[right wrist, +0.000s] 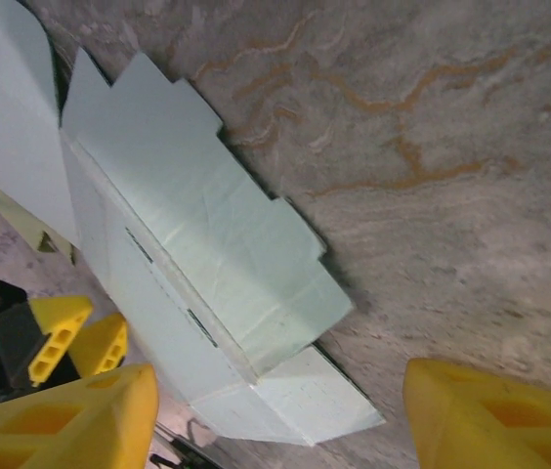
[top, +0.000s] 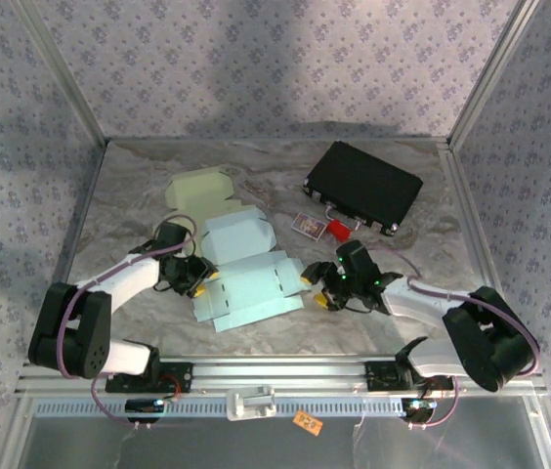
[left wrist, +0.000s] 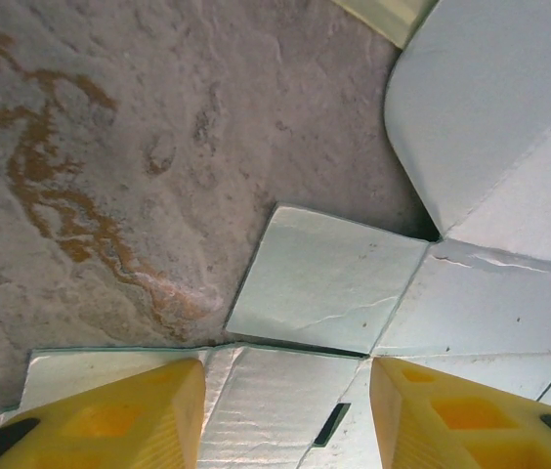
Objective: Fold the paper box
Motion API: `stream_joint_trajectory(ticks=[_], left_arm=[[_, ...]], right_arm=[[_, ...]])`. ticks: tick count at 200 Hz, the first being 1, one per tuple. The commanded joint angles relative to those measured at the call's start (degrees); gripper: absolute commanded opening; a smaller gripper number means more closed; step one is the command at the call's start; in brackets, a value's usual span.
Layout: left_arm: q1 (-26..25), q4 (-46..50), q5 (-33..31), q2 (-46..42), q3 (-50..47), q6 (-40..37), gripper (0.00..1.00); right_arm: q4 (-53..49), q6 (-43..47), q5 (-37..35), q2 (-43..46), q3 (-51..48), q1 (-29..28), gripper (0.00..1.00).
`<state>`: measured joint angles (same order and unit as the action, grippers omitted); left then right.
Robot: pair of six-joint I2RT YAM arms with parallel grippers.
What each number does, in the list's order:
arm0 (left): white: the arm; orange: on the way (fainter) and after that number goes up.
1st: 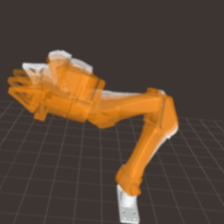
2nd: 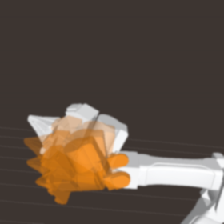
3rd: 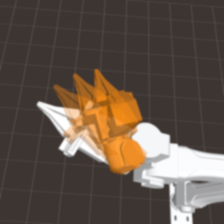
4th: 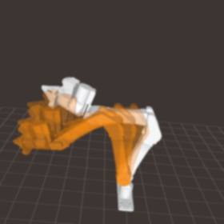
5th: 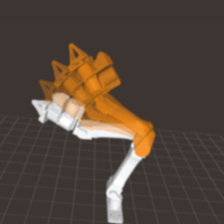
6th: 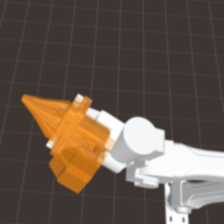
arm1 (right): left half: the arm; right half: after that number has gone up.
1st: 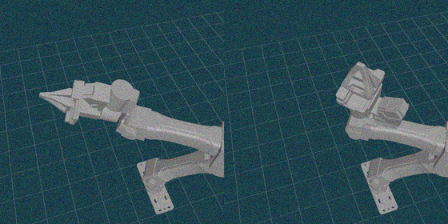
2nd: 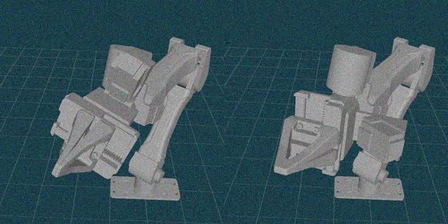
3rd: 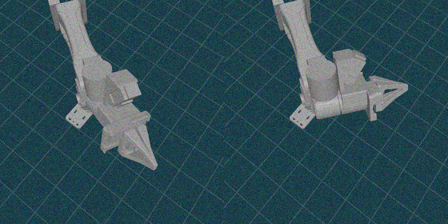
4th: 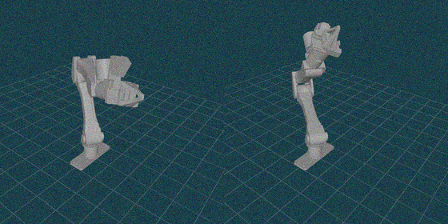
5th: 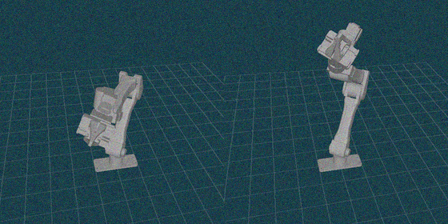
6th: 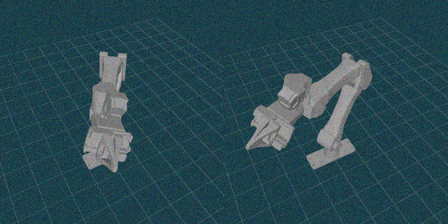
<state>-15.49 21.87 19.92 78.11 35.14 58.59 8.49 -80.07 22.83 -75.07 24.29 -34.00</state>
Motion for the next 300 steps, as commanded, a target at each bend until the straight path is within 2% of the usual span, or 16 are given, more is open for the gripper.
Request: stream_joint_trajectory(ticks=[1,67,150,199,268,275,300], left_arm=[[-0.3,0.0,-1.0,-0.1,-0.5,0.1,0.48],[-1.0,-0.4,-1.3,-0.5,-0.9,0.9,0.46],[-1.3,-0.1,-1.0,-0.9,-0.9,0.7,0.45],[-1.3,0.3,-0.7,-0.6,-0.7,0.3,0.44],[-1.4,1.2,-0.6,-0.3,-0.1,-0.8,0.43],[-1.4,1.4,-0.6,-0.4,-0.1,-0.8,0.42],[-1.4,1.7,-0.6,-0.6,-0.1,-1.2,0.42]], right_arm=[[6.3,-4.3,-0.2,-1.6,-0.6,-0.3,0.67],[14.7,-9.5,-1.6,-6.1,-2.5,-2.3,0.64],[17.3,-11.1,-2.6,-10.3,-0.2,-3.2,0.58],[20.1,-11.3,-4.3,-11.6,0.1,-3.2,0.45],[19.2,-9.3,-6.1,-13.4,3.0,-3.2,0.31],[18.9,-9.1,-6.4,-13.3,3.3,-3.2,0.28],[18.5,-8.8,-7.3,-13.0,3.6,-3.4,0.25]])
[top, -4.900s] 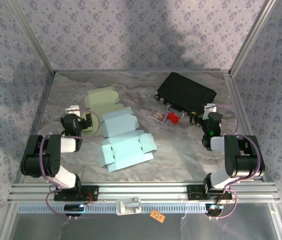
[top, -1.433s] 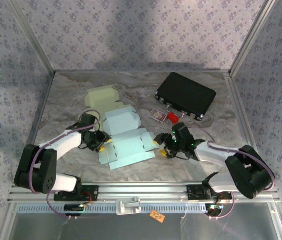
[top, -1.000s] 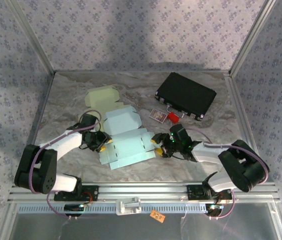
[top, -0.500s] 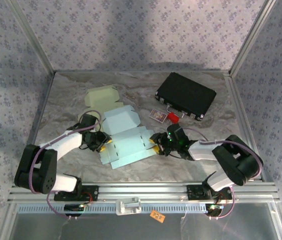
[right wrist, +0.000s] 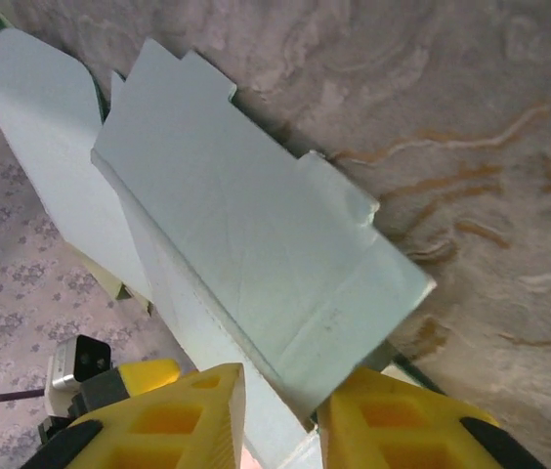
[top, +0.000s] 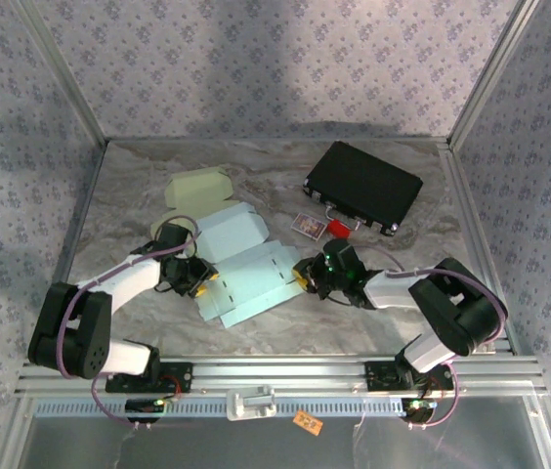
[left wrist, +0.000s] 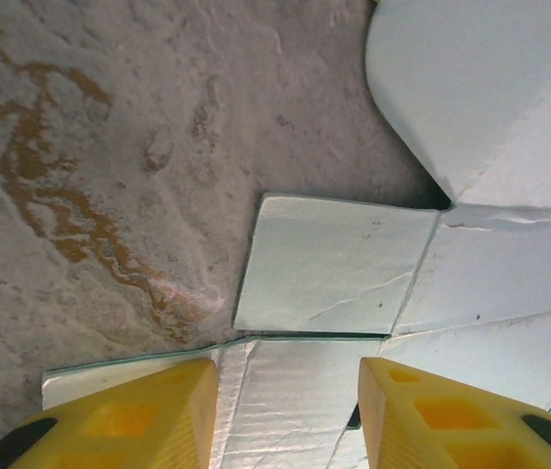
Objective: Fold the paper box
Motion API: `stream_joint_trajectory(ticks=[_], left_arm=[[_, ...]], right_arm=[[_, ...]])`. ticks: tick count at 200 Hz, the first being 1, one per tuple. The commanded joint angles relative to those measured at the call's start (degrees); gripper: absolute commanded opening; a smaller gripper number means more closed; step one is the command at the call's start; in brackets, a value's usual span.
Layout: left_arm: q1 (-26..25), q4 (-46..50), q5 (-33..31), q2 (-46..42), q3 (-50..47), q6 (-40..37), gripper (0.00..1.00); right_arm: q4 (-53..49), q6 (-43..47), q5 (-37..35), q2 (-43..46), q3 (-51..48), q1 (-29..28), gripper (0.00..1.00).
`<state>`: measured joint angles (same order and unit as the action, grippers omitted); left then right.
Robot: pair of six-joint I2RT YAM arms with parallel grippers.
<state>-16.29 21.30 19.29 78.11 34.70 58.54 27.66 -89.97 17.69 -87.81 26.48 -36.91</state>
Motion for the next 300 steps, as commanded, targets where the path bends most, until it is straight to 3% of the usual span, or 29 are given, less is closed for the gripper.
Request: stream_joint_trajectory(ticks=[1,17,52,89,132,175,205,258,300], left_arm=[[-0.6,2.3,0.0,-0.6,0.4,-1.2,0.42],[-0.6,2.5,0.0,-0.8,0.4,-1.3,0.42],[-0.6,3.1,0.0,-1.7,1.0,-1.4,0.39],[-0.7,5.7,-0.7,-4.2,2.1,-1.8,0.42],[-6.0,20.9,-13.6,-18.4,14.1,-5.9,0.67],[-9.5,33.4,-20.9,-24.9,20.8,-15.5,0.65],[-18.2,34.0,-28.5,-28.4,22.1,-24.4,0.6],[-44.1,21.2,-45.3,-32.5,18.7,-50.2,0.6],[-50.0,16.0,-53.5,-24.6,17.9,-57.2,0.65]], right_arm=[[-0.6,1.1,-2.2,-0.3,1.4,-0.4,0.25],[-1.3,1.4,-2.7,0.0,1.6,-0.4,0.22],[-4.5,2.0,-3.6,1.0,2.6,-0.5,0.05],[-7.2,2.2,-4.8,2.3,3.5,-0.6,0.0],[-13.1,-1.6,-6.1,6.2,6.7,-0.8,0.0],[-26.1,-5.9,-6.7,9.1,16.4,-0.2,0.0],[-36.3,-8.8,-4.5,8.4,24.4,1.5,0.0],[-46.0,-10.4,-1.3,3.7,37.5,4.3,0.0],[-48.5,-11.7,-1.4,1.9,43.5,5.0,0.0]])
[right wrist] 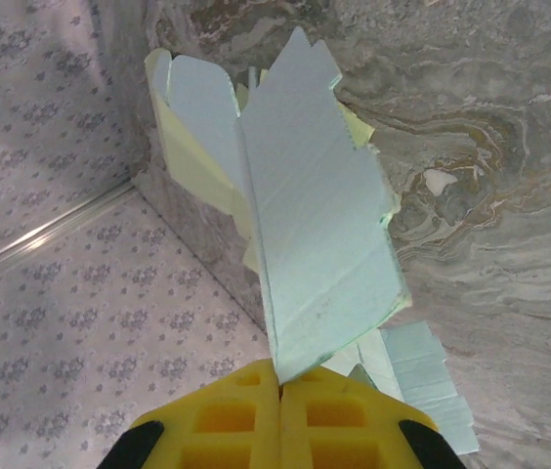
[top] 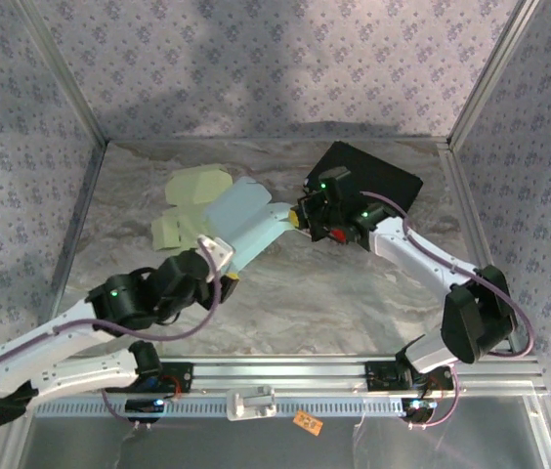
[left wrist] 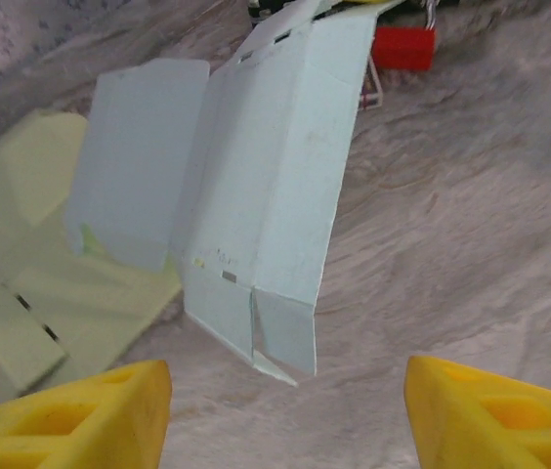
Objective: Fold the paper box
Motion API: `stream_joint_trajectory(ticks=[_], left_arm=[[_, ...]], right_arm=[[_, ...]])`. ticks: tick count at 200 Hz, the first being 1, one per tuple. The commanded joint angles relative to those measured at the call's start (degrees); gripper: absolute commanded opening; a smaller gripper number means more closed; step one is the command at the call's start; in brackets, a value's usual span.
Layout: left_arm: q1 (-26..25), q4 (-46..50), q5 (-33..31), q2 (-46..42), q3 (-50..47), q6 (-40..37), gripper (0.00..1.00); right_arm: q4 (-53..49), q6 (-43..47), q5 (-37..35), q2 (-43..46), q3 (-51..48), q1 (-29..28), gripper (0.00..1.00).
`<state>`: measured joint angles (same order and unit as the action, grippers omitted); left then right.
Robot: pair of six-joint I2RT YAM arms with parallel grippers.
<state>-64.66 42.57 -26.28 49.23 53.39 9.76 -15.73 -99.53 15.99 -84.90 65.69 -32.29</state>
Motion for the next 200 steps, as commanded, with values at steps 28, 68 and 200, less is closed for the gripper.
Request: stream_joint_trajectory(ticks=[28,68,200], left_arm=[[-2.2,-9.4,-11.8,7.7,-2.8,-9.0,0.68],[-2.1,-13.6,-17.6,11.3,-5.5,-8.8,0.73],[3.7,-13.8,-21.5,15.1,1.1,-11.3,0.0]], right_arm=[[-5.5,-4.4,0.1,-1.1,5.0,0.6,0.0],[-7.6,-5.4,0.4,-1.1,6.4,1.0,0.0],[-9.3,4.5,4.8,-2.5,16.3,5.6,0.33]])
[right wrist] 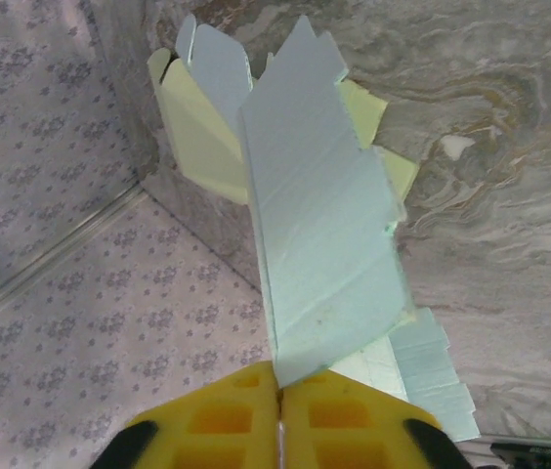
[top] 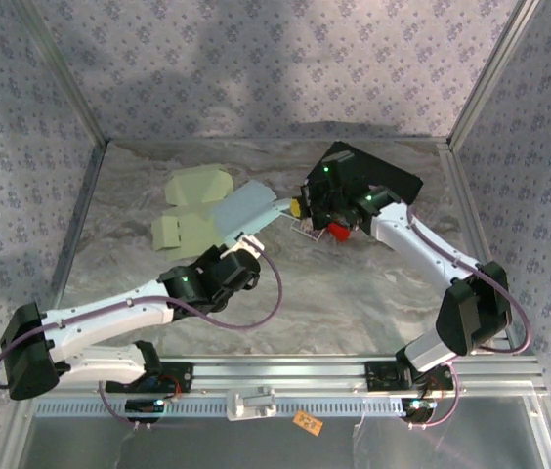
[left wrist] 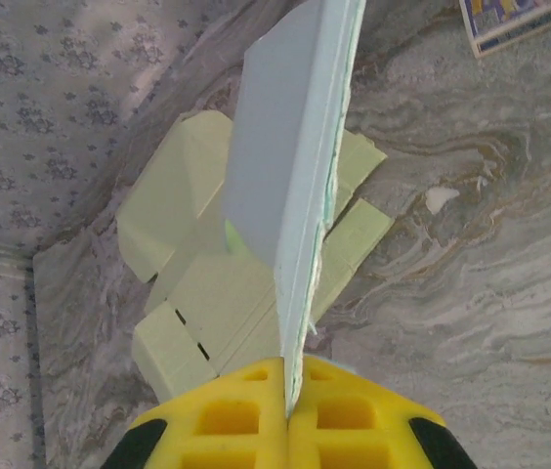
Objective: Fold the paper box
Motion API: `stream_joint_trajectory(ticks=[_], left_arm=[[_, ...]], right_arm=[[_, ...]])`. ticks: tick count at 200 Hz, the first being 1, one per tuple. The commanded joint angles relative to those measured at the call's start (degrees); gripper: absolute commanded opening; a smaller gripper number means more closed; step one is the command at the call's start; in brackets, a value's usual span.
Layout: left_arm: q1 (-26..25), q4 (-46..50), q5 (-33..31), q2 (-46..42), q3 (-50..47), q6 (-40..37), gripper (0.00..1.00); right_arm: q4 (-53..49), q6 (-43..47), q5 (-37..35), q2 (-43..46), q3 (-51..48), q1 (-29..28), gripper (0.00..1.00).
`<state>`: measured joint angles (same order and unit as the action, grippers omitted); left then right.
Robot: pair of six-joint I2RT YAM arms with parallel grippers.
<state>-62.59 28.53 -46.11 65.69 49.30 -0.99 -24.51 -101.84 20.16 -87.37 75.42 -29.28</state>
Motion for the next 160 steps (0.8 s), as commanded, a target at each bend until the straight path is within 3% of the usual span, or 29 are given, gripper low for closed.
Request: stream_joint_trajectory(ticks=[1,29,47,70,120,139,160], left_arm=[[1.7,0.3,-1.5,-1.4,5.4,-0.5,0.0],[3.3,1.5,0.8,-1.9,10.5,-0.4,0.0],[3.4,3.1,2.8,-1.5,14.5,-0.3,0.0],[4.8,5.6,12.7,-2.1,20.3,1.1,0.0],[12.6,12.2,45.3,-5.1,25.7,14.4,0.0],[14.6,16.1,49.5,-3.4,25.6,17.1,0.0],[15.9,19.8,47.8,1.1,26.0,16.4,0.0]], right_arm=[[-0.5,7.2,0.6,0.0,6.7,2.8,0.35],[-5.6,20.0,-2.6,1.9,18.0,6.9,0.67],[-9.0,25.4,-3.5,3.7,22.7,10.2,0.75],[-12.4,29.2,-4.3,6.8,23.4,15.0,0.76],[-22.3,32.9,-13.4,14.5,20.7,19.1,0.77],[-25.0,32.8,-15.3,16.2,19.3,18.4,0.76],[-27.6,32.0,-17.6,18.2,17.0,15.7,0.74]])
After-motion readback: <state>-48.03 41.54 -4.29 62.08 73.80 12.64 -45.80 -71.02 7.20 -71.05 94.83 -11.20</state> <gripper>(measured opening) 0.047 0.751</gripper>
